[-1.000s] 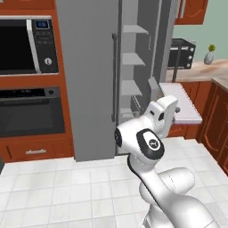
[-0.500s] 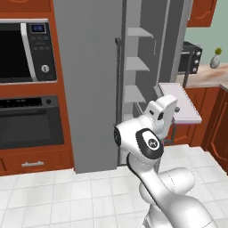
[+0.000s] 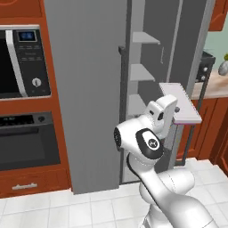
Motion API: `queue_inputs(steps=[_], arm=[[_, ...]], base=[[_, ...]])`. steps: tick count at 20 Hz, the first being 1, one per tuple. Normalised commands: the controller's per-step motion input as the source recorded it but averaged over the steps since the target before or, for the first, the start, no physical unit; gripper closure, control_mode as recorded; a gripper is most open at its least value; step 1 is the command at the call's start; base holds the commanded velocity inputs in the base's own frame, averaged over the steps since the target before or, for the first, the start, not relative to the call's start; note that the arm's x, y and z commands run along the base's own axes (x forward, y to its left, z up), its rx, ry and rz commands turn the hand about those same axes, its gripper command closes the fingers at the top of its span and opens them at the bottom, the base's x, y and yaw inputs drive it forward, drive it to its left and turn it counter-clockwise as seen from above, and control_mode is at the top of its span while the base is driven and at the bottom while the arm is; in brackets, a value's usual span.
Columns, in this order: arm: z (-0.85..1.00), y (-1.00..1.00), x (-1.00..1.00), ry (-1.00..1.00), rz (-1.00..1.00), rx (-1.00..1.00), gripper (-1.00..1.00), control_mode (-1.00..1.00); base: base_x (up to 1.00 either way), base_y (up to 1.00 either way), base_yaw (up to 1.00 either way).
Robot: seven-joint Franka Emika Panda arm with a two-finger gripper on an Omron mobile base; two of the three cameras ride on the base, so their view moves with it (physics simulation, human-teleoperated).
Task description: The ice cube tray has been filled with water. Take the tray and place it in the freezer to make ice. Close the freezer door after placing the tray.
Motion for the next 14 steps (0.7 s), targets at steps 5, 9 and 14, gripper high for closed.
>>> queue_inputs(steps=[5,9,14], arm=[[0.00,0.00,0.00,0.00,0.00,0.00,1.00,1.00],[0.00,0.00,0.00,0.00,0.00,0.00,1.00,1.00],[0.00,0.00,0.00,0.00,0.00,0.00,1.00,1.00]], base=[[0.75,0.00,-0.05],[0.69,0.00,-0.05],[0.56,0.00,-0.07]])
